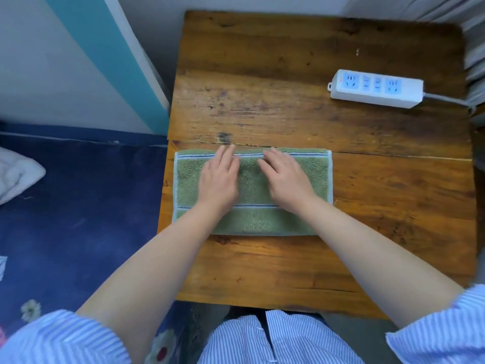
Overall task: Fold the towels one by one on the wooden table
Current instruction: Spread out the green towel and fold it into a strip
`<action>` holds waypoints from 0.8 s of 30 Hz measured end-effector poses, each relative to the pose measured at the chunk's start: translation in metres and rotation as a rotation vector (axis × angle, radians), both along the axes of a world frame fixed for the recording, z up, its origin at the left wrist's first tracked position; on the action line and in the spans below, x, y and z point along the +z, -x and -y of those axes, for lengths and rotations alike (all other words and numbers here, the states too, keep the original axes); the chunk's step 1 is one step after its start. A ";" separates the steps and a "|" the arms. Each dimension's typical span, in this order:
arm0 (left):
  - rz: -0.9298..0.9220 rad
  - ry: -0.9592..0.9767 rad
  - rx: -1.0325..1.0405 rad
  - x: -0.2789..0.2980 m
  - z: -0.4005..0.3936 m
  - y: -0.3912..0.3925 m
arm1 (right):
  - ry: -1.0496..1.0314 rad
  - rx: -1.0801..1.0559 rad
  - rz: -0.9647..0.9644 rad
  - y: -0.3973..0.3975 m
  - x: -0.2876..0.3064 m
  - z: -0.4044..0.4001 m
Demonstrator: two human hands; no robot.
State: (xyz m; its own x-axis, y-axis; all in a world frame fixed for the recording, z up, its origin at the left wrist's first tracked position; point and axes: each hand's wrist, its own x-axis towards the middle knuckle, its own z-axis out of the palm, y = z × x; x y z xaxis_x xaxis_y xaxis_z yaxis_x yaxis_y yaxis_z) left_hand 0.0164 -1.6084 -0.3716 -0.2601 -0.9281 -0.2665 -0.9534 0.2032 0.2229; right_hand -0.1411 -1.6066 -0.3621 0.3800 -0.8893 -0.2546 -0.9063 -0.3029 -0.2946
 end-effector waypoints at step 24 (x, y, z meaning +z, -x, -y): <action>-0.028 -0.075 0.446 -0.059 0.021 -0.079 | -0.053 -0.504 -0.119 0.080 -0.059 0.018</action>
